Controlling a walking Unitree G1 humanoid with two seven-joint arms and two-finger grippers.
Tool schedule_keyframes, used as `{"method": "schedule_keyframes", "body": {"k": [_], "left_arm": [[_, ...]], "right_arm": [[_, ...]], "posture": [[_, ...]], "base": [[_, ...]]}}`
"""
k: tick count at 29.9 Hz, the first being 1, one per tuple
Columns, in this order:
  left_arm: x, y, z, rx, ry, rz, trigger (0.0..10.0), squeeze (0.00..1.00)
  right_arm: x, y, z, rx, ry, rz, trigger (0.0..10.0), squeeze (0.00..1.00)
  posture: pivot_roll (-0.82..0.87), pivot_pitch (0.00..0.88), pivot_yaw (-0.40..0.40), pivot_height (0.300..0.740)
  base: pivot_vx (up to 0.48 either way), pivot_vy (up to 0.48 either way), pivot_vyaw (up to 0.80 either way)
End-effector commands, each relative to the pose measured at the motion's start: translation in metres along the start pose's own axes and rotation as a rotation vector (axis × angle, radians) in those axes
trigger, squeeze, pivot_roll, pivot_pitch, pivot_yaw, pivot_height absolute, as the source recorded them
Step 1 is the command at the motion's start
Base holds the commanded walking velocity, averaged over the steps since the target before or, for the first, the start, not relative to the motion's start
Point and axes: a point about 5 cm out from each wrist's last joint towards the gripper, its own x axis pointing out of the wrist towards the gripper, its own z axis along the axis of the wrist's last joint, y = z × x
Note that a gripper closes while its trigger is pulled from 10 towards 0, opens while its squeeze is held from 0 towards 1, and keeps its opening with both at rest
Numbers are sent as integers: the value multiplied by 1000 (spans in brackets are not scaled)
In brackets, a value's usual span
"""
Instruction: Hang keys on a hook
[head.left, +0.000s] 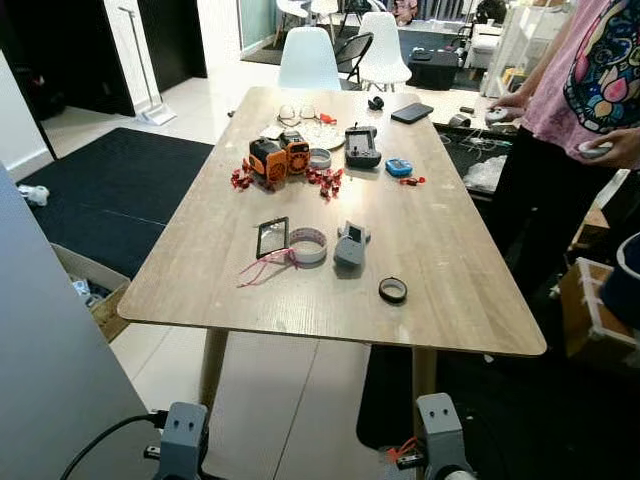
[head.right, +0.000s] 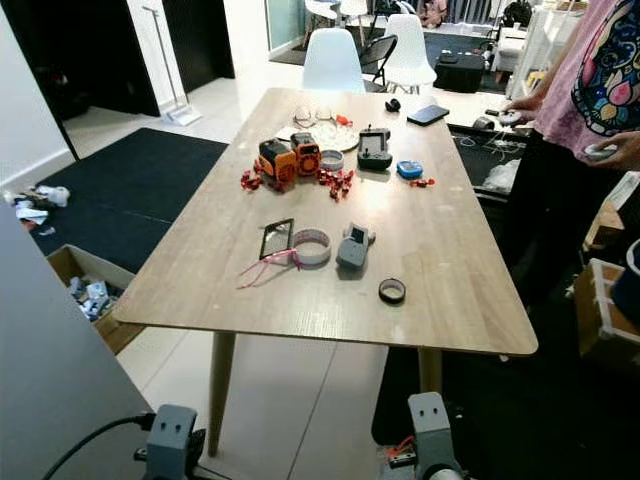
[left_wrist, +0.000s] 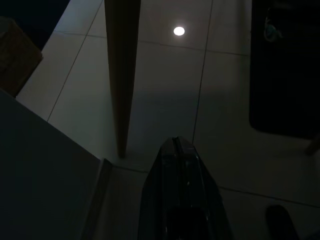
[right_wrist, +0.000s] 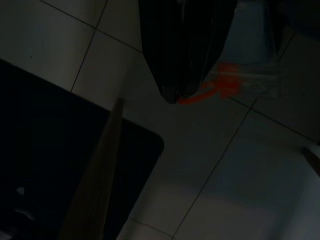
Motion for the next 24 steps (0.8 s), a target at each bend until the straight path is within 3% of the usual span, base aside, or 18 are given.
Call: {"method": "schedule_keyframes", "body": {"k": [1, 11, 17, 24], "left_arm": [[-2, 9, -1, 18, 10, 9, 10000, 0], [-5, 3, -6, -4, 19, 8, 10000, 0], [-9, 1, -11, -6, 39, -4, 10000, 0], [-11, 1, -14, -16, 42, 22, 10000, 0]], "right_arm": [[-2, 0, -5, 19, 7, -10, 10000, 0], [-3, -2, -9, 17, 32, -3, 10000, 0], [-4, 4, -12, -44, 46, 29, 10000, 0], [-4, 7, -14, -83, 57, 46, 10000, 0]], "posture": [[86, 42, 12, 740], [74, 52, -13, 740], [69, 58, -20, 740], [72, 59, -25, 740]], "base": [[0, 0, 0], [0, 0, 0], [0, 0, 0], [0, 0, 800]]}}
